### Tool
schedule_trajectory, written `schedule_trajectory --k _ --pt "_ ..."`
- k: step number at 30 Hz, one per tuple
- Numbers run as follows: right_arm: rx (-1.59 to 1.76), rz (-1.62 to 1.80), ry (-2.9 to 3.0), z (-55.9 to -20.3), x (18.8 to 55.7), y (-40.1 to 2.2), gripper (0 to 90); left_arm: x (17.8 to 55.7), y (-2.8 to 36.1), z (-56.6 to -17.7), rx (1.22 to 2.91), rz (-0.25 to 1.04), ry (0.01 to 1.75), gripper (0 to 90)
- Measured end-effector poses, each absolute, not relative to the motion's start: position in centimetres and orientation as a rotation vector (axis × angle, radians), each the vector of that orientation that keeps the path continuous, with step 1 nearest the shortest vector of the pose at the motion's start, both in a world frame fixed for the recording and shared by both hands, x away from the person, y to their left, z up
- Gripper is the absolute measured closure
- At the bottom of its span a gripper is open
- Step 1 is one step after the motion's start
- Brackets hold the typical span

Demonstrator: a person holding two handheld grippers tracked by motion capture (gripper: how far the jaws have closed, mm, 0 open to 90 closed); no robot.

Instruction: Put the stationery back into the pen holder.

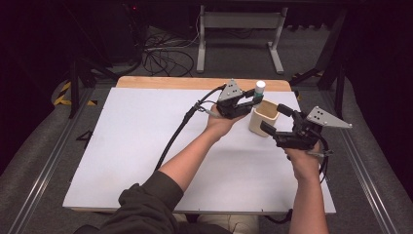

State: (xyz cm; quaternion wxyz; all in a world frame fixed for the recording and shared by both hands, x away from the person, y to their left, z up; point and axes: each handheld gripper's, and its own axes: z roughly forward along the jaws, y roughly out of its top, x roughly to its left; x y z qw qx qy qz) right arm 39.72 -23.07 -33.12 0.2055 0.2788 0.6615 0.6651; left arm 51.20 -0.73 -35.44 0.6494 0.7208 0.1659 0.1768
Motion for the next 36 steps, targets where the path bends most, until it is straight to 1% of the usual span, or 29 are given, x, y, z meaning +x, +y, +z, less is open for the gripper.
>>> schedule_trajectory --k 7,13,21,36 --pt "0.781 1.86 1.837 -33.1 39.7 -23.3 5.7 52.2 -2.3 -35.7 1.627 0.387 0.389 65.6" --pt "0.783 1.858 1.832 -33.1 39.8 -23.5 5.7 52.9 -3.1 -36.8 1.588 0.369 0.417 65.6" --pt "0.778 1.858 1.84 -33.2 39.8 -23.5 5.7 53.8 -3.6 -38.2 1.599 0.365 0.447 65.6" --pt "0.777 1.858 1.843 -33.2 39.8 -23.4 5.7 53.8 -5.2 -40.5 1.635 0.349 0.467 65.3"
